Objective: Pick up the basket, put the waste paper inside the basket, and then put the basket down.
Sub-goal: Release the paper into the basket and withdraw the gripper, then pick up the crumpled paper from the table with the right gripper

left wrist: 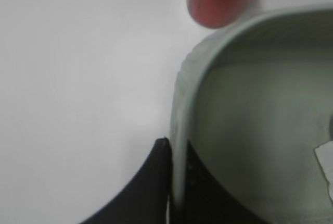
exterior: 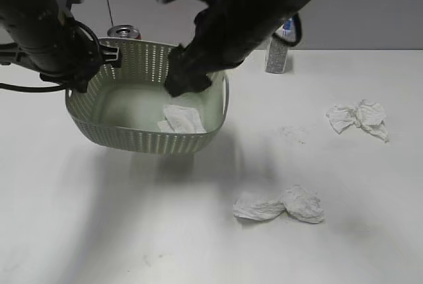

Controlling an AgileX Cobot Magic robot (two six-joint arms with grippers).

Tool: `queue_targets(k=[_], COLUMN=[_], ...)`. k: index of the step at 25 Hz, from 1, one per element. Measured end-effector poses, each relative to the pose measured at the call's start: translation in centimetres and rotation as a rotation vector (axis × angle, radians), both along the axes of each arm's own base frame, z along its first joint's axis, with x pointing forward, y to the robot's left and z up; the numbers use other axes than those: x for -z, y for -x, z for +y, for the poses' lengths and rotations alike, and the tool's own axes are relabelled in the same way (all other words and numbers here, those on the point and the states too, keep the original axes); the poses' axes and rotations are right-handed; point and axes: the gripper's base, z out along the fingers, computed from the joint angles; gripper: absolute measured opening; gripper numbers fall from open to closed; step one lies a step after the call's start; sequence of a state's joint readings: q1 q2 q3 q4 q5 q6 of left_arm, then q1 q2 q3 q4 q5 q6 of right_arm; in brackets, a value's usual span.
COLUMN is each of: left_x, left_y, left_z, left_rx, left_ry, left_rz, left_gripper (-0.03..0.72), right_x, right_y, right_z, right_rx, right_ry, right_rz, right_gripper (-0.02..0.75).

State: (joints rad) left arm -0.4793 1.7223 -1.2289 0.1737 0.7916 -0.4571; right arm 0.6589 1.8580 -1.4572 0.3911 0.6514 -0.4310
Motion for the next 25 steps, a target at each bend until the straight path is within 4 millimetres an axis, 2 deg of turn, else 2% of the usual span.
queue_targets(k=[1,3,6,9,12,14,17,22,25], left_x=[0.0,0.1,0.7,1.8,2.6,2.9,3.2,3.2,3.2], left_y=[0.0,0.3,0.5,0.4,0.3,0.2,0.2,0.2,0.2], left_z=[-0.2,-0.7,-1.4,-1.9,-2.0,-2.0,-2.0,-2.0,-2.0], left_rx=[0.007,0.024,0.046,0.058,0.061,0.063,0.065,0.066,0.067], left_ry=[0.002,0.002,-0.008,-0.022,-0.037,-0.044,-0.050,-0.051,-0.052], left_rz=[-0.005,-0.004,0.011,0.036,0.056,0.061,0.066,0.063,0.063], left_gripper=[0.000,0.000,0.000,0.000,0.000,0.000,0.000,0.000,0.000], right_x=[-1.4,-2.6,-2.0,1.4,5.8,8.1,10.1,12.7,14.2], right_y=[0.0,0.2,1.8,5.0,8.2,9.4,9.7,8.8,8.3], right_z=[-1.2,-3.4,-7.6,-10.4,-12.4,-13.2,-13.7,-13.5,-13.5], right_rx=[0.023,0.064,0.148,0.191,0.175,0.180,0.188,0.197,0.206], right_ry=[-0.015,-0.021,-0.004,0.046,0.134,0.173,0.208,0.245,0.266], right_rz=[-0.017,-0.025,-0.007,0.029,0.095,0.117,0.122,0.107,0.109], right_gripper=[0.582,0.580,0.580,0.580,0.580,0.580,0.580,0.578,0.549])
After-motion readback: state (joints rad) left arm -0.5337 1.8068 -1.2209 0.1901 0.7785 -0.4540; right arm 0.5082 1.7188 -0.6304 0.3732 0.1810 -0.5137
